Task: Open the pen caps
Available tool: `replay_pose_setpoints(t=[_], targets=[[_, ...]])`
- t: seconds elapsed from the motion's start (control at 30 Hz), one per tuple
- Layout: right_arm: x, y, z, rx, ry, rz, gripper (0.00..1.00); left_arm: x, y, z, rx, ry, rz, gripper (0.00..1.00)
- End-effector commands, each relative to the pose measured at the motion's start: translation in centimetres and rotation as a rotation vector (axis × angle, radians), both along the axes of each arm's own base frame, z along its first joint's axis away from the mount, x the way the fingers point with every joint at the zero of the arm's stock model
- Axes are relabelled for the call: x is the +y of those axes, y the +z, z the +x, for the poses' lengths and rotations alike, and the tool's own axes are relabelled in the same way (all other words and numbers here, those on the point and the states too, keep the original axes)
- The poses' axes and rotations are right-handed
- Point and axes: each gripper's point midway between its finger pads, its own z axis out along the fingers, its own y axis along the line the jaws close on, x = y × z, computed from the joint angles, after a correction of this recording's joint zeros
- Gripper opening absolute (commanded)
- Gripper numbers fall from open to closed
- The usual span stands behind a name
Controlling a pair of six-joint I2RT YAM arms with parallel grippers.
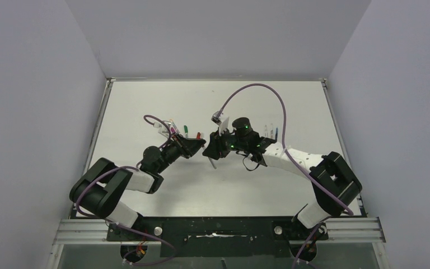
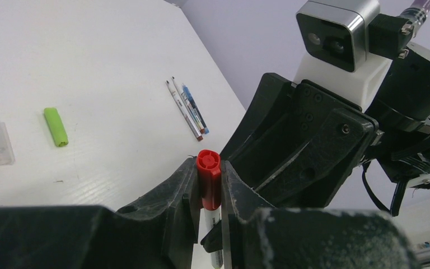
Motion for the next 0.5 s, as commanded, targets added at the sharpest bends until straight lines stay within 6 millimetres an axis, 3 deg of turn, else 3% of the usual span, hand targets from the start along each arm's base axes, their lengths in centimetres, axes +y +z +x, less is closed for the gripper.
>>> replay_pose_setpoints(t=[0.0,0.1,0.2,0.47], targets=[[1.4,2.4,1.0,-0.068,0.01,0.055,0.3,-0.3,2.9,-0.3,-0.095,-0.041,-0.072,0.07],[1.5,2.3,0.9,-0.069,0.017,0.051,0.14,-0.3,2.9,-0.3,-0.095,-0.041,-0.073,0.07],[1.7,2.5,0.6,-0.072,0.024,0.051,0.06,-0.2,2.8,-0.2,-0.094,-0.036,-0.069,0.07],[2.5,4.2,-1.1,-0.071,0.065,0.026,0.0,0.8,2.5,0.5,-0.093,0.005,-0.054,0.06]])
